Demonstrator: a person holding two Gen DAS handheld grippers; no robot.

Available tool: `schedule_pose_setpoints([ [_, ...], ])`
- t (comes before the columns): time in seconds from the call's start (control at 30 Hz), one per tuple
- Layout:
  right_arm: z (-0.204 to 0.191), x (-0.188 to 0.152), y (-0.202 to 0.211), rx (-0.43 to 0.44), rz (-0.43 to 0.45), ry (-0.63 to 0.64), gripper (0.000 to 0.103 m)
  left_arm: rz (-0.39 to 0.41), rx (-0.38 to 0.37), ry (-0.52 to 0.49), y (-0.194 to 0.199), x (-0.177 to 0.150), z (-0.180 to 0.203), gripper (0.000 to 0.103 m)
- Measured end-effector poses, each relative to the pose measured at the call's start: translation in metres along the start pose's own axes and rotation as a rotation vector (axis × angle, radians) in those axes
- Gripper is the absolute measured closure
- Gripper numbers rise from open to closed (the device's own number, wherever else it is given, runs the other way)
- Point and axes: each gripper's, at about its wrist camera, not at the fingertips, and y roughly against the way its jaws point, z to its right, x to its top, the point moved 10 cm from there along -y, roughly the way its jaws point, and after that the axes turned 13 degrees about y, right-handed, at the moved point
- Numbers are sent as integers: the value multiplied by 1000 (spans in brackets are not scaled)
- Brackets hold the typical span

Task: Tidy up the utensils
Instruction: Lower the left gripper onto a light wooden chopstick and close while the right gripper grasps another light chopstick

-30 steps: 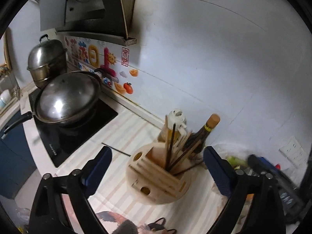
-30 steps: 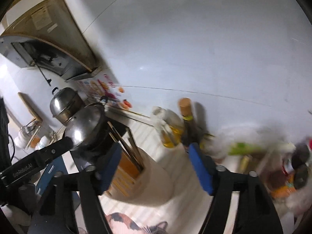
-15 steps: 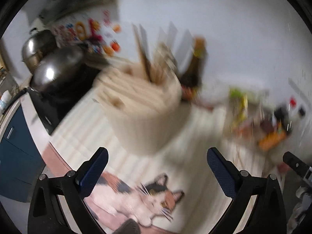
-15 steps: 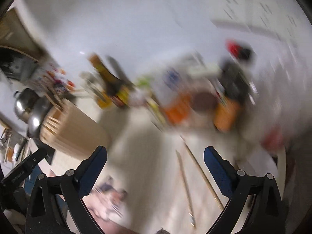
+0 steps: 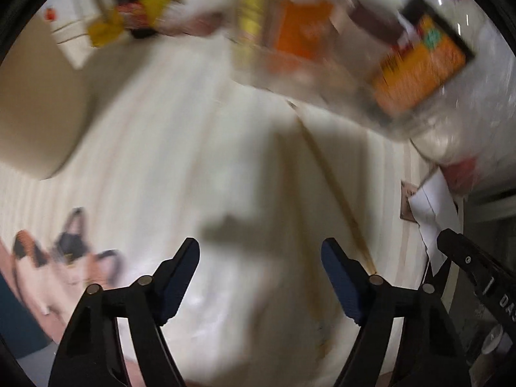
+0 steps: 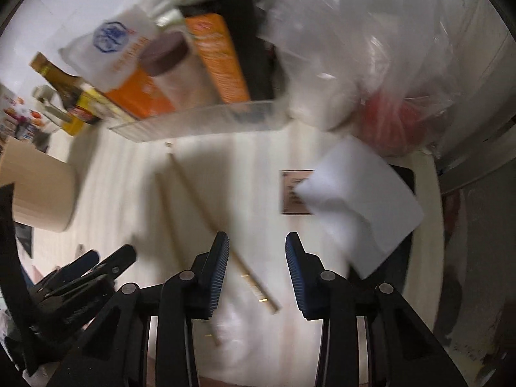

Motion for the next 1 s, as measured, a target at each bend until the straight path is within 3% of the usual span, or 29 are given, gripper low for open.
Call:
schedule_pose_setpoints([
  [0.13, 15, 3, -12, -29, -22, 26, 64, -21, 17, -40, -25, -3, 24, 49],
  [0.2, 19, 4, -15, -23, -31, 29, 64, -29, 46, -66, -36, -4, 31, 71],
  [0.23, 18, 6, -16, -17, -36, 33, 64, -13, 70, -82, -37, -3, 30, 73],
  [0.33, 13, 13, -19, 1, -48, 60, 64, 26, 102, -148, -35, 0, 36, 96],
  [0.47, -7, 28, -22, 33, -68, 133, 64, 36, 132, -150, -28, 6, 18, 99],
  [0.5, -12, 32, -25, 39, -72, 145, 64, 49, 90, -139, -26, 8, 14, 99],
  [0.63, -57, 49, -44, 90, -114, 262, 64, 29, 138, -64, -15, 11, -45, 99],
  [0.87, -103, 57, -83, 59, -187, 397, 65, -2, 165, 120, 4, 1, -139, 99],
  [1.0, -107, 53, -91, 11, -220, 400, 93, -36, 121, 181, 10, -7, -156, 99],
])
